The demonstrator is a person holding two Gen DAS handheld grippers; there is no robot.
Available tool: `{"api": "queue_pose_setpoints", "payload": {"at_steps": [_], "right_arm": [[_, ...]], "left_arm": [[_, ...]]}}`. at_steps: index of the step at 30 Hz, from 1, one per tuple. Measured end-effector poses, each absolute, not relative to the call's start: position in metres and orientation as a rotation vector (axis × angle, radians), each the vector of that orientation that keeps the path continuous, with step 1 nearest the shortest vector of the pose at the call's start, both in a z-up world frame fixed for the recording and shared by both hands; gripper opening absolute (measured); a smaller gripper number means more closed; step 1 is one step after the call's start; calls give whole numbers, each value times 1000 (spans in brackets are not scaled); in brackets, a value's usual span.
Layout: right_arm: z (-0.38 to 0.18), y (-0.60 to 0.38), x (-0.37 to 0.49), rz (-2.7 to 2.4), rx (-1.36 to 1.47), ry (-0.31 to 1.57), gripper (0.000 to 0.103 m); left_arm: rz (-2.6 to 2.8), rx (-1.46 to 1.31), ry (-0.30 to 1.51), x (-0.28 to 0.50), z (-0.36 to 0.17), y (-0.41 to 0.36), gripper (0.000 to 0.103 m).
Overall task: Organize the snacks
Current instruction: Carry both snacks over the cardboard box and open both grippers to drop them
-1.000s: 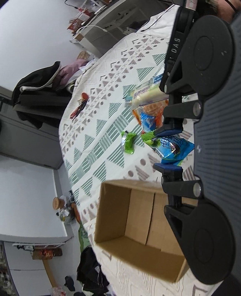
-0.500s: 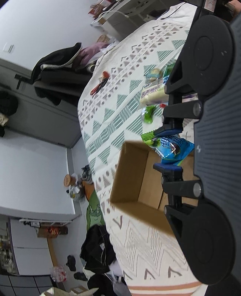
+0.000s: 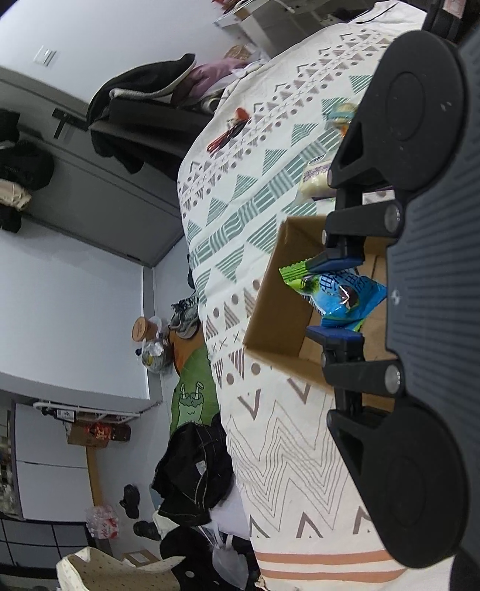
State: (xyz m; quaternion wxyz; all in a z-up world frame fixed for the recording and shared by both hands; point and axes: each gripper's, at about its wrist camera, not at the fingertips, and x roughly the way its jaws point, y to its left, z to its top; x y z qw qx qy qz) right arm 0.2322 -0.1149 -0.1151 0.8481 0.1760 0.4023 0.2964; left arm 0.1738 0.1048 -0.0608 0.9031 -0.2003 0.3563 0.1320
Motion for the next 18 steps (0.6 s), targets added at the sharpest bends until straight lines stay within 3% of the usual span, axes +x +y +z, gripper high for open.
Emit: {"api": "queue_pose_setpoints", "payload": {"at_steps": [10, 18], "right_arm": [[-114, -81, 243, 654, 387, 850, 30], [-122, -62, 248, 659, 381, 879, 30]], "left_arm": [[279, -452, 751, 197, -77, 135, 30], [290, -465, 774, 201, -83, 151, 45]]}}
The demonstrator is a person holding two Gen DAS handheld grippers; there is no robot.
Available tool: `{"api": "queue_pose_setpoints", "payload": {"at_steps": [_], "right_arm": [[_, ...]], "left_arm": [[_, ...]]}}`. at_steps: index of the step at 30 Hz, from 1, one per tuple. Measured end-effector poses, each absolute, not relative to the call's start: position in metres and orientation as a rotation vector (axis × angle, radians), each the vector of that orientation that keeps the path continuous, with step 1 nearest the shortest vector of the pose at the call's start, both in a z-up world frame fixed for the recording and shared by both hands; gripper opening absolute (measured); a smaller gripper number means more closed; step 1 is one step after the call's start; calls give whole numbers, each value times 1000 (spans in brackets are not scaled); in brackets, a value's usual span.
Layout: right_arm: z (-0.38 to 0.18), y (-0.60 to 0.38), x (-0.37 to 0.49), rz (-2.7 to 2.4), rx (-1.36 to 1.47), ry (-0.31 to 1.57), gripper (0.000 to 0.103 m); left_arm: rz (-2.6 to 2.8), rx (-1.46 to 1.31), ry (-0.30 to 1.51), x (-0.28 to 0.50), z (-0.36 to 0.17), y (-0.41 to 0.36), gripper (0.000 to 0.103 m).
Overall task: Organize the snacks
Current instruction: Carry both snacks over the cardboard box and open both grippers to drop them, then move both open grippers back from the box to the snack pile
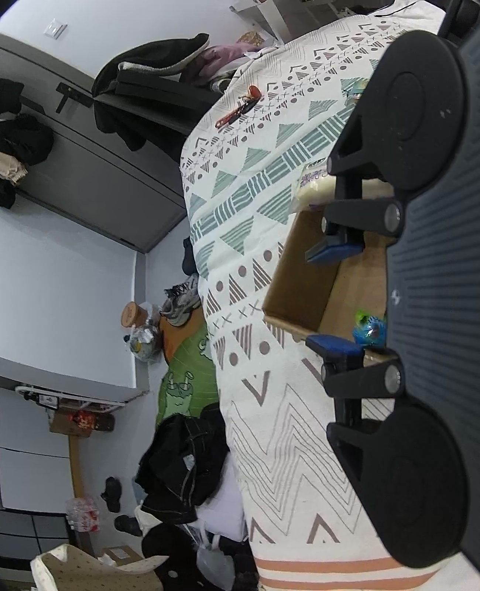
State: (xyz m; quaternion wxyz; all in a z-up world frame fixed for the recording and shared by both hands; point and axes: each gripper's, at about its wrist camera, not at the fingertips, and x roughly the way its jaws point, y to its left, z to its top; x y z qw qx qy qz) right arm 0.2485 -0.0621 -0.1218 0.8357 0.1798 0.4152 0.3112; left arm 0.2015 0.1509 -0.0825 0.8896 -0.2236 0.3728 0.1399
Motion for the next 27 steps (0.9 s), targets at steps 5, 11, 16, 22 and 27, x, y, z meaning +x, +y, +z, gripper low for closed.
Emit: {"api": "queue_pose_setpoints", "payload": {"at_steps": [5, 11, 16, 22, 27], "right_arm": [[-122, -57, 249, 692, 387, 895, 57], [-116, -65, 241, 671, 375, 880, 60], [-106, -76, 234, 658, 368, 873, 60], [-91, -97, 228, 611, 344, 862, 67], [-83, -119, 222, 548, 324, 860, 77]], "left_arm": [[305, -467, 804, 198, -83, 156, 59], [327, -443, 809, 191, -78, 150, 79], [324, -432, 810, 184, -72, 142, 87], [297, -423, 813, 176, -64, 126, 90], [306, -388, 816, 173, -57, 108, 96]]}}
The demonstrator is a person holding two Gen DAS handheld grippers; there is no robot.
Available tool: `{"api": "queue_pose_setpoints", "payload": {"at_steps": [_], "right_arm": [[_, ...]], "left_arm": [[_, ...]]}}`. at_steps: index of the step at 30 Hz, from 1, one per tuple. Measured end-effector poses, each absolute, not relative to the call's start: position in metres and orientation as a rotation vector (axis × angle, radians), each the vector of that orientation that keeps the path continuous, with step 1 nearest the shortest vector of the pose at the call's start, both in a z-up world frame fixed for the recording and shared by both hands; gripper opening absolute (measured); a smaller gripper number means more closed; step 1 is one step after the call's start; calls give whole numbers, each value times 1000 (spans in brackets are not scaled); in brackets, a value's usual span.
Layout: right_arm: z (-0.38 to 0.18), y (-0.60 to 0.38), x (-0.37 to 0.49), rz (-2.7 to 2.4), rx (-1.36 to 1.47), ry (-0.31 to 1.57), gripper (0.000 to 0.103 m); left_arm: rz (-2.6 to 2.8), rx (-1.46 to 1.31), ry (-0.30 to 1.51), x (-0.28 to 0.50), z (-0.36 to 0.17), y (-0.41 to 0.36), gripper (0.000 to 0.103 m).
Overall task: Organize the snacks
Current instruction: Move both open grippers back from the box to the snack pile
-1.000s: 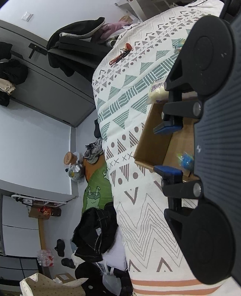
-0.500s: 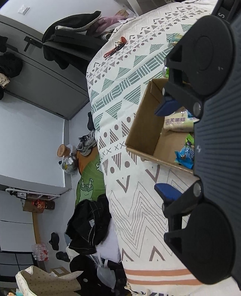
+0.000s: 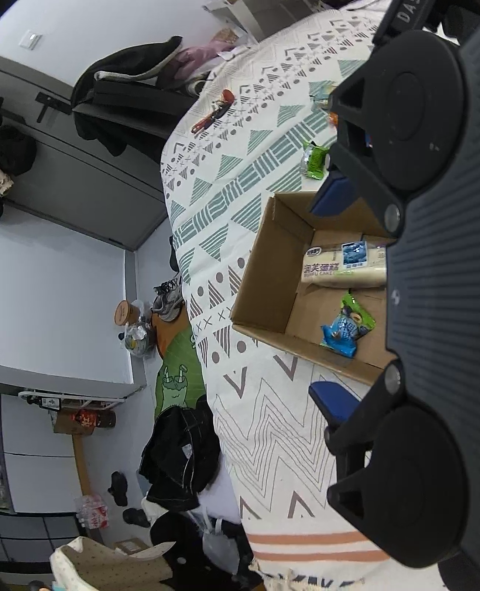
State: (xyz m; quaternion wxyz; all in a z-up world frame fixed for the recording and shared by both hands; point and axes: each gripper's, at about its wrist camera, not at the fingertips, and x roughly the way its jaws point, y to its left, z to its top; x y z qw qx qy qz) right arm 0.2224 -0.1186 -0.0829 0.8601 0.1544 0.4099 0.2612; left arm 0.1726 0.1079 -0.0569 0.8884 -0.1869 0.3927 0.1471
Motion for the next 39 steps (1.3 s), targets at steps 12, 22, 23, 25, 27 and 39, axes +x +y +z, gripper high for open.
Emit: {"api": "queue_pose_setpoints", "payload": {"at_steps": [12, 22, 23, 25, 27, 39], "right_arm": [[-63, -174, 210, 373, 265, 826, 103], [-68, -225, 212, 305, 347, 815, 103], [-67, -229, 211, 307, 347, 810, 103], [-66, -238, 211, 312, 362, 807, 103], [-66, -248, 211, 320, 385, 806, 103], [-76, -296, 216, 262, 462, 815, 103]], "left_arm": [[259, -349, 829, 171, -49, 57, 103], [214, -328, 826, 175, -42, 9, 103], [211, -325, 820, 175, -41, 5, 103], [201, -316, 819, 177, -39, -5, 103], [189, -319, 820, 179, -38, -12, 103], [173, -288, 826, 195, -39, -59, 103]]}}
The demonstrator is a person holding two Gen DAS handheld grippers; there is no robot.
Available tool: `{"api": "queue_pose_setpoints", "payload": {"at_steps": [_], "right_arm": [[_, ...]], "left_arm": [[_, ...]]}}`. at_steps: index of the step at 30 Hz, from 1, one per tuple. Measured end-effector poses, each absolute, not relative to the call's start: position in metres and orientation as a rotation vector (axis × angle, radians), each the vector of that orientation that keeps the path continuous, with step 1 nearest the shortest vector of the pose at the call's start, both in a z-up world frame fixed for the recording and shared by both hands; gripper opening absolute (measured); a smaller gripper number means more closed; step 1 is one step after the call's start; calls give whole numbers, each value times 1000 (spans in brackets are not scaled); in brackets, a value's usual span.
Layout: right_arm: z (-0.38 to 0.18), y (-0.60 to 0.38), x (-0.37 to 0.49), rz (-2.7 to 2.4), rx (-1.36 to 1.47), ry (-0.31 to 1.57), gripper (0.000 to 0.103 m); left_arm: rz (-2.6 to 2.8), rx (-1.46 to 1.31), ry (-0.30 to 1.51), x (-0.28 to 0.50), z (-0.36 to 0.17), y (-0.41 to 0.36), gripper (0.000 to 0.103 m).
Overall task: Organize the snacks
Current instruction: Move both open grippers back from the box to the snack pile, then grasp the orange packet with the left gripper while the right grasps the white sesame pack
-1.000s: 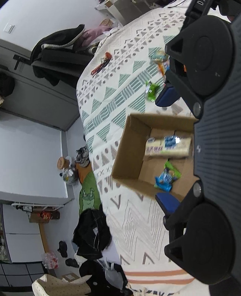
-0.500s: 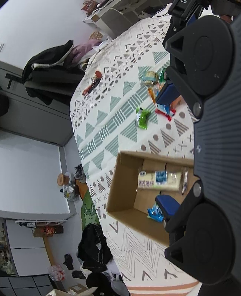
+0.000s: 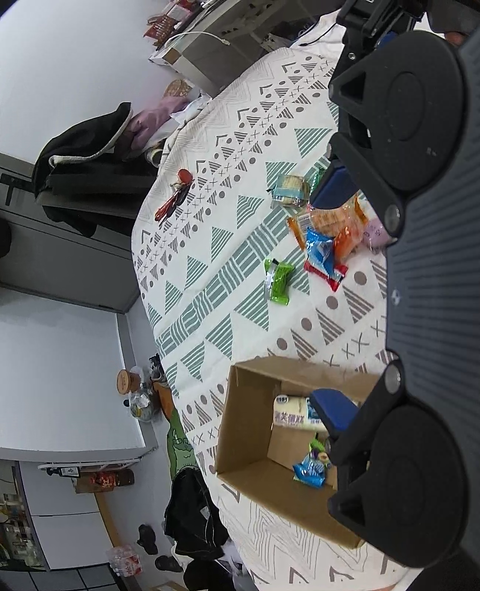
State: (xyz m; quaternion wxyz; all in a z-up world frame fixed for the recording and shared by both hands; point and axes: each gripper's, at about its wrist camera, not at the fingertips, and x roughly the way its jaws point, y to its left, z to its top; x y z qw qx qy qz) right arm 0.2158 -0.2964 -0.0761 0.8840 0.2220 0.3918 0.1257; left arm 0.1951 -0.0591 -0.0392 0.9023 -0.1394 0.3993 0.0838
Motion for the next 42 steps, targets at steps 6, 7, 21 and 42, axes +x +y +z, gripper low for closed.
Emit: {"api": "queue_pose_setpoints", "payload": {"at_steps": [6, 7, 21, 42], "right_arm": [[-89, -315, 225, 214, 517, 837, 103], [-91, -318, 226, 205, 525, 839, 103], [-130, -334, 247, 116, 607, 923, 89], [-181, -326, 293, 38, 582, 1055, 80]], "left_arm": [[167, -309, 846, 203, -51, -73, 103], [160, -306, 851, 205, -54, -76, 103], [88, -371, 898, 237, -99, -92, 95], [31, -451, 1079, 302, -177, -102, 59]]}}
